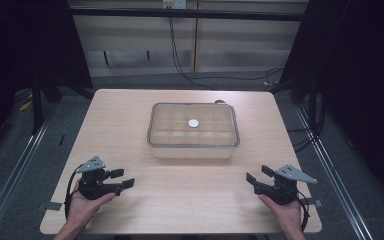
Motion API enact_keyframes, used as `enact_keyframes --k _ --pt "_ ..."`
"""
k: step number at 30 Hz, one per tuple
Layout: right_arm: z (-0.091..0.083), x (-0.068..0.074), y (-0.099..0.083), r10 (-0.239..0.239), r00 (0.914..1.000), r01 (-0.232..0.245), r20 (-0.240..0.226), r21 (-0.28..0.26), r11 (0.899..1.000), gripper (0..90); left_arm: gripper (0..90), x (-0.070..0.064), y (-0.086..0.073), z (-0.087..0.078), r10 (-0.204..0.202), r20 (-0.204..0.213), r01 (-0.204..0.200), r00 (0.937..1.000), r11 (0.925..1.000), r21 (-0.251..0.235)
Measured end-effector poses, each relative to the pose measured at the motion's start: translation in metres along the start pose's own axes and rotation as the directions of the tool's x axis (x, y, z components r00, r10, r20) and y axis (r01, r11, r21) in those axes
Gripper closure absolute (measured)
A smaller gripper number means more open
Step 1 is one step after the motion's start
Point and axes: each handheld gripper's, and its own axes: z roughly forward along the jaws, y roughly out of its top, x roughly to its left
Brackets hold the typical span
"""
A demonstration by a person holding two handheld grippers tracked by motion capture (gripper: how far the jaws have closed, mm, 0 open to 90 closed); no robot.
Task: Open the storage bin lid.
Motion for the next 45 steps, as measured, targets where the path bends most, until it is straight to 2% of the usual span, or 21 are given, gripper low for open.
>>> enact_keyframes --k 2,6,7,9,11,12,14,16,17,18,20,21,24,26,29,32,35,38,43,45 --pt "0.0 0.0 0.002 -0.003 1.0 0.003 -0.002 0.0 1.0 29.8 34.4 0.001 0.001 0.002 -0.006 0.014 0.006 0.9999 1.0 0.004" --pt "0.001 0.001 0.002 -0.002 0.9999 0.003 -0.015 0.022 1.0 27.9 31.6 0.001 0.002 0.003 0.012 0.003 -0.012 0.9999 0.9999 -0.008" --pt "0.0 0.001 0.002 0.002 0.9998 -0.002 -0.02 0.017 1.0 27.9 30.0 0.001 0.002 0.002 0.018 0.027 -0.017 0.9995 0.9995 -0.025" --pt "-0.002 0.002 0.003 0.0 0.9998 0.0 -0.021 0.018 1.0 28.0 33.7 -0.002 0.002 0.001 0.019 0.024 -0.018 0.9995 0.9992 -0.035" --pt "-0.005 0.002 0.004 0.009 0.9993 -0.008 -0.035 0.028 1.0 28.3 39.6 -0.004 0.002 0.0 0.045 0.039 -0.043 0.9982 0.9978 -0.051" --pt "-0.006 0.003 0.005 0.013 0.9992 -0.012 -0.037 0.027 1.0 28.3 43.9 -0.005 0.003 0.0 0.058 0.028 -0.056 0.9979 0.9971 -0.051" --pt "-0.008 0.003 0.008 0.01 0.9989 -0.009 -0.046 0.024 1.0 28.8 44.3 -0.007 0.005 0.0 0.079 0.031 -0.077 0.9964 0.9952 -0.061" --pt "-0.01 0.004 0.009 0.008 0.9986 -0.007 -0.052 0.017 1.0 28.8 42.6 -0.007 0.006 0.002 0.085 0.05 -0.083 0.9951 0.9957 -0.04" --pt "-0.009 0.004 0.01 0.008 0.9988 -0.007 -0.049 0.024 1.0 28.8 44.7 -0.008 0.006 0.002 0.094 0.054 -0.092 0.9941 0.9951 -0.037" --pt "-0.009 0.004 0.011 0.009 0.9987 -0.008 -0.051 0.025 1.0 28.8 46.7 -0.009 0.006 0.003 0.105 0.038 -0.104 0.9937 0.9937 -0.042" --pt "-0.005 0.004 0.012 -0.01 0.9986 0.013 -0.052 0.047 0.999 28.8 48.4 -0.008 0.008 0.002 0.103 0.029 -0.102 0.9942 0.9935 -0.051" --pt "-0.003 0.004 0.013 -0.016 0.9986 0.019 -0.051 0.053 0.998 28.8 47.4 -0.007 0.009 0.002 0.089 0.022 -0.088 0.9958 0.9948 -0.051" --pt "0.001 0.006 0.017 0.001 0.9975 0.002 -0.071 0.054 0.999 28.8 42.4 -0.005 0.013 0.001 0.068 0.015 -0.068 0.9976 0.9973 -0.03" --pt "0.003 0.006 0.02 0.03 0.9953 -0.024 -0.092 0.073 0.997 28.4 41.4 -0.003 0.016 -0.001 0.059 0.004 -0.059 0.9982 0.998 -0.024" --pt "0.005 0.006 0.025 0.013 0.9957 -0.006 -0.092 0.077 0.997 28.4 39.2 -0.001 0.022 -0.003 0.049 0.006 -0.048 0.9988 0.9985 -0.026" --pt "0.007 0.005 0.03 0.019 0.9941 -0.01 -0.106 0.083 0.997 27.9 35.8 0.0 0.025 -0.003 0.049 0.001 -0.049 0.9988 0.9985 -0.025" --pt "0.01 0.005 0.034 -0.002 0.9928 0.014 -0.12 0.103 0.995 26.7 32.9 0.001 0.027 0.0 0.064 -0.005 -0.064 0.9979 0.9978 -0.017" --pt "0.011 0.006 0.037 -0.012 0.99 0.027 -0.141 0.104 0.994 28.7 31.2 0.001 0.031 0.002 0.062 -0.009 -0.062 0.998 0.998 -0.01" --pt "0.012 0.005 0.044 -0.019 0.9904 0.03 -0.137 0.085 0.996 29.8 30.0 0.001 0.04 0.007 0.075 -0.01 -0.075 0.9971 0.997 -0.018" --pt "0.013 0.004 0.048 -0.019 0.9906 0.03 -0.135 0.08 0.996 29.9 30.0 0.002 0.043 0.01 0.084 -0.003 -0.084 0.9965 0.9965 -0.005"
